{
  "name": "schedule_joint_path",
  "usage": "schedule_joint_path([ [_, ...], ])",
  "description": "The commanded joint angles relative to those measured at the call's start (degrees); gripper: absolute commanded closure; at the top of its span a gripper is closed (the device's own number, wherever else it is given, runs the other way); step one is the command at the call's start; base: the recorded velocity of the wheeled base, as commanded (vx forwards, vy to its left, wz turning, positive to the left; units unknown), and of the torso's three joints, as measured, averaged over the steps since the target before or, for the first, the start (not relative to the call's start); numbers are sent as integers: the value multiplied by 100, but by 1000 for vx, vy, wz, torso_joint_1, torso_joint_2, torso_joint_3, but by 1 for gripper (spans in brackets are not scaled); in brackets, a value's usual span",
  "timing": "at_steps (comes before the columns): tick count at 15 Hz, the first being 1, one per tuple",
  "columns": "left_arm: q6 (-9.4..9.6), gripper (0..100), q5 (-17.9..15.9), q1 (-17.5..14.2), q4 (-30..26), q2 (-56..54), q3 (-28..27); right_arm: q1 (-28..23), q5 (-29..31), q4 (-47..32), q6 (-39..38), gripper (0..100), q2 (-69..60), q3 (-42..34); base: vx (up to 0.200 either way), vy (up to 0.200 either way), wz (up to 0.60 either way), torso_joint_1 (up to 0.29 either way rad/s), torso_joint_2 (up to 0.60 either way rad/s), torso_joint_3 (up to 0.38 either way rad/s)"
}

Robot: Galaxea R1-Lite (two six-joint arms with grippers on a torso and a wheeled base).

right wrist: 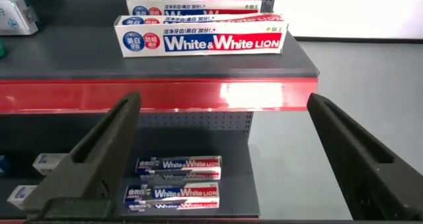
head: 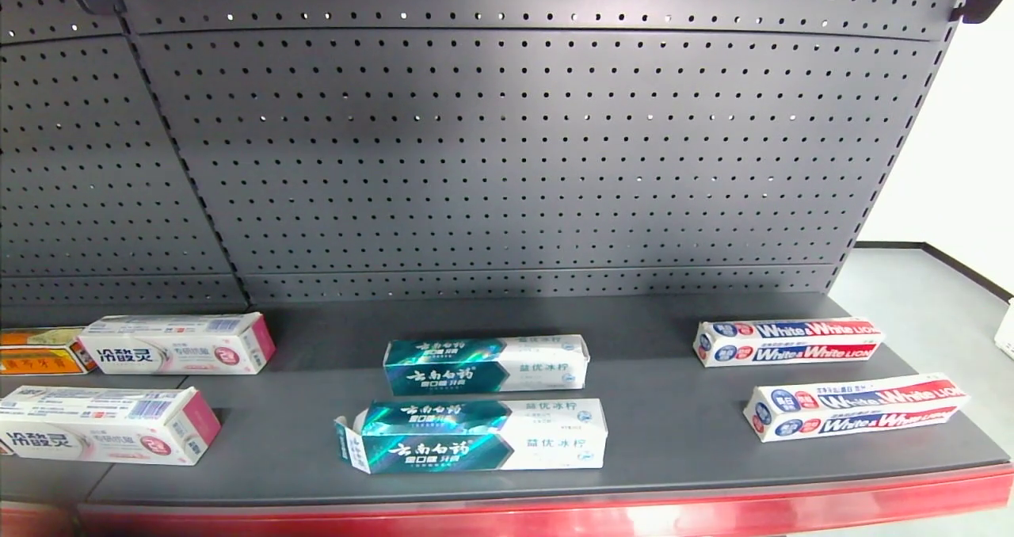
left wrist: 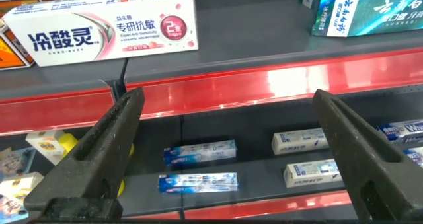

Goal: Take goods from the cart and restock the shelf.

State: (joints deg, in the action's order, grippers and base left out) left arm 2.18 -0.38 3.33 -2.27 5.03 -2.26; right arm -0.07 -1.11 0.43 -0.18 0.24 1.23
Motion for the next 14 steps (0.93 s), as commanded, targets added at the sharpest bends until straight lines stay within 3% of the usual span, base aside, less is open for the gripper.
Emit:
schedule_joint_path([
  [1,2,0,-6,1,-2,6,-3,-1,-3,1,1,0,11,0,0,0,0,0,0,0],
  [8,2,0,-6,1,-2,6,-3,-1,-3,1,-8,0,11,0,0,0,0,0,0,0],
  [11,2,0,-6,1,-2,6,-3,-1,-3,1,9,0,11,0,0,0,600,5,2,2],
  [14,-16,0,3,1,-2,6,-3,-1,5,1,-8,0,11,0,0,0,0,0,0,0],
])
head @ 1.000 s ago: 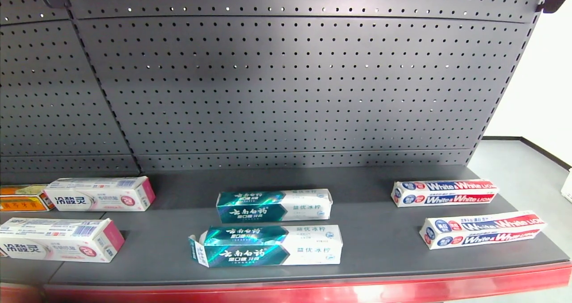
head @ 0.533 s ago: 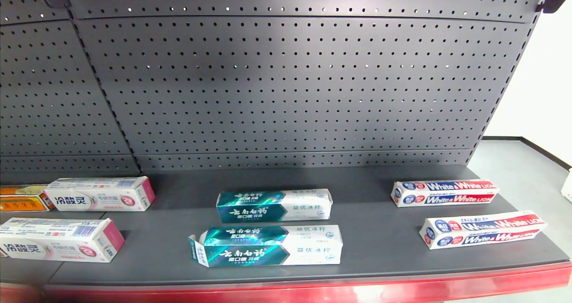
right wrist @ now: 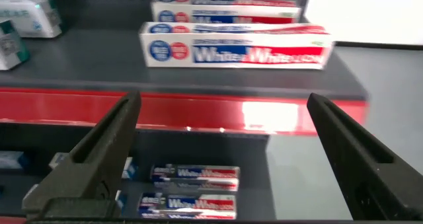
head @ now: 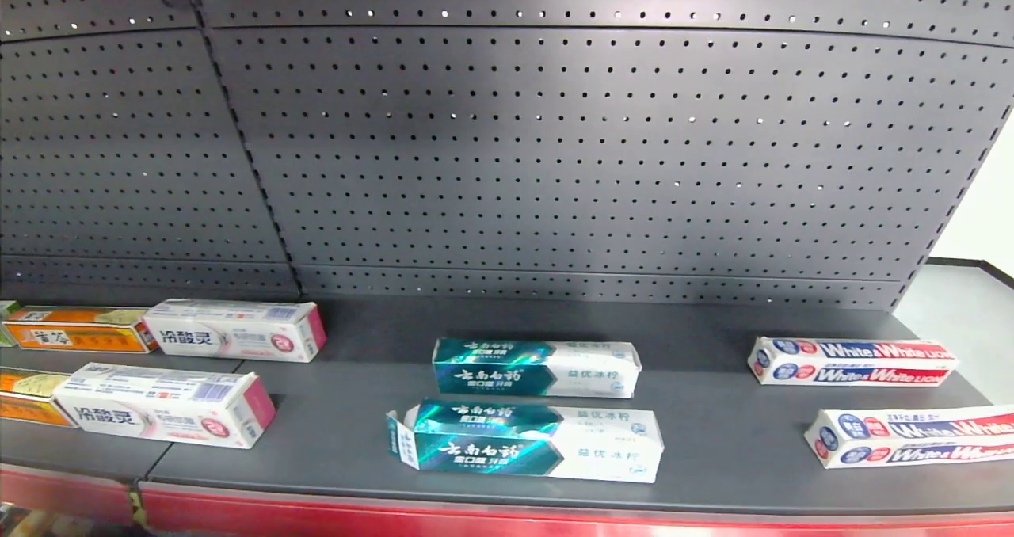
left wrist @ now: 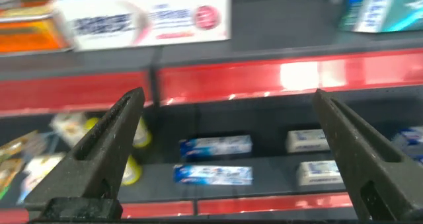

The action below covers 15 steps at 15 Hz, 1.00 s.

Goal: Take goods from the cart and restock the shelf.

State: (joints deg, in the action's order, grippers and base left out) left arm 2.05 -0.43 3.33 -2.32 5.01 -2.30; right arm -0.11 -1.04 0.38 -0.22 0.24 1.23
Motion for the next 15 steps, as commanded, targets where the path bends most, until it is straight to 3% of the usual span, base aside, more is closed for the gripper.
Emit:
schedule_joint_path([
  [1,-11,0,8,1,3,9,2,2,-2,6,-4,0,11,0,0,0,0,0,0,0],
  [5,-3,0,-10,1,3,9,2,2,-2,6,-4,0,11,0,0,0,0,0,0,0],
  [8,6,0,-36,1,3,9,2,2,-11,6,-4,0,11,0,0,200,0,-2,2,2],
  [15,6,0,-36,1,3,9,2,2,-28,6,-13,0,11,0,0,0,-86,0,0,0],
])
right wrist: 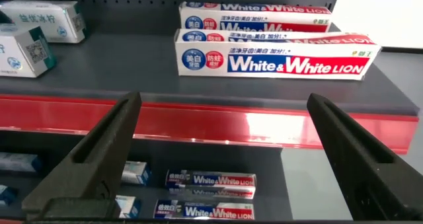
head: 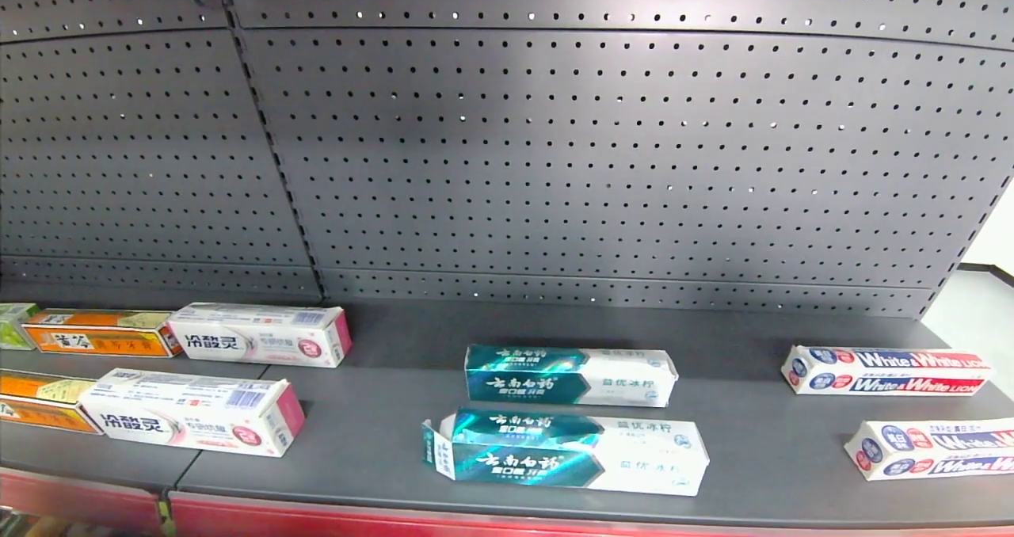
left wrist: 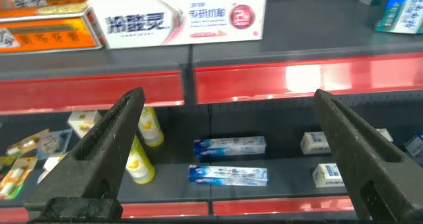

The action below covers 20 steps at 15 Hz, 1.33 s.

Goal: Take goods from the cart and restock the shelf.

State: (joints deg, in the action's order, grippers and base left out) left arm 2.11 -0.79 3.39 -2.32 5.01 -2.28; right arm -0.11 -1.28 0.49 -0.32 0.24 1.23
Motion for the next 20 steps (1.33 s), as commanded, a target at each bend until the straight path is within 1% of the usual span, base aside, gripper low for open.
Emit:
schedule_joint_path([
  [1,0,0,0,-5,3,9,-1,2,14,-5,5,0,11,0,0,0,0,0,0,0],
  [9,0,0,9,-5,3,9,-1,2,14,-5,14,0,11,0,0,0,0,0,0,0],
  [11,0,0,9,-5,3,9,-1,2,-4,-5,-3,0,11,0,0,0,-600,2,5,7],
  [18,0,0,18,-5,3,9,-1,2,14,-5,14,0,11,0,0,0,0,0,0,0],
  [20,-44,0,0,-5,3,9,-1,2,5,-5,14,0,11,0,0,0,0,0,0,0],
])
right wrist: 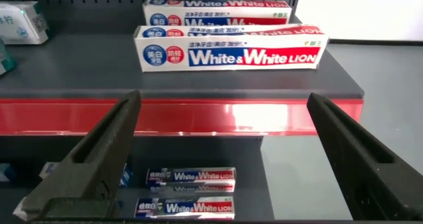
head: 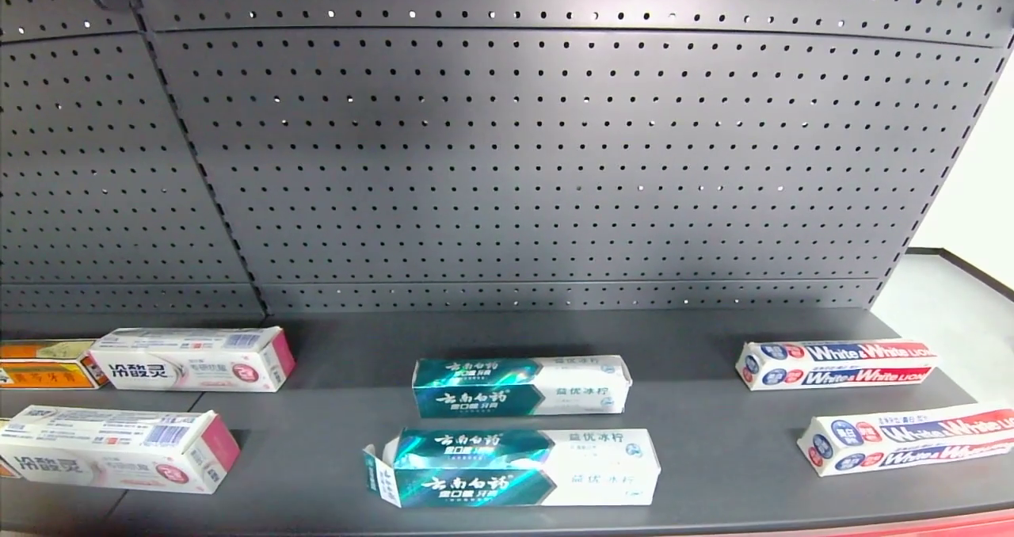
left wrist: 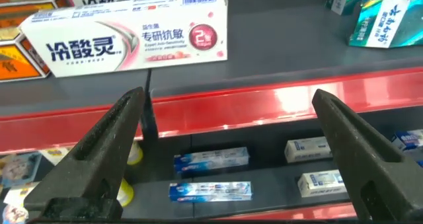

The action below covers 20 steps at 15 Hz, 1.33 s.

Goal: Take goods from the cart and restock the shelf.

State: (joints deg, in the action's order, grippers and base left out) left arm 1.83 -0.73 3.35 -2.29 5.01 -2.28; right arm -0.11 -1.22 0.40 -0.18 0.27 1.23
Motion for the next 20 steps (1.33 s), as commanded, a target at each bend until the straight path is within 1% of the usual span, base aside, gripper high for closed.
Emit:
schedule_joint_path([
  [1,-7,0,-6,-1,1,9,-1,2,-1,4,1,0,8,0,0,200,0,2,2,-2],
  [3,28,0,-6,-1,1,9,-1,2,-1,4,1,0,8,0,0,0,0,0,0,0],
  [7,28,0,-6,-1,1,9,-1,2,-10,4,1,0,8,0,0,0,0,0,0,0],
  [9,37,0,-76,-1,1,9,-1,2,-10,4,1,0,8,0,-200,0,0,5,0,0],
  [20,11,0,-67,-1,1,9,-1,2,-10,4,-8,0,8,0,0,0,0,0,0,0],
])
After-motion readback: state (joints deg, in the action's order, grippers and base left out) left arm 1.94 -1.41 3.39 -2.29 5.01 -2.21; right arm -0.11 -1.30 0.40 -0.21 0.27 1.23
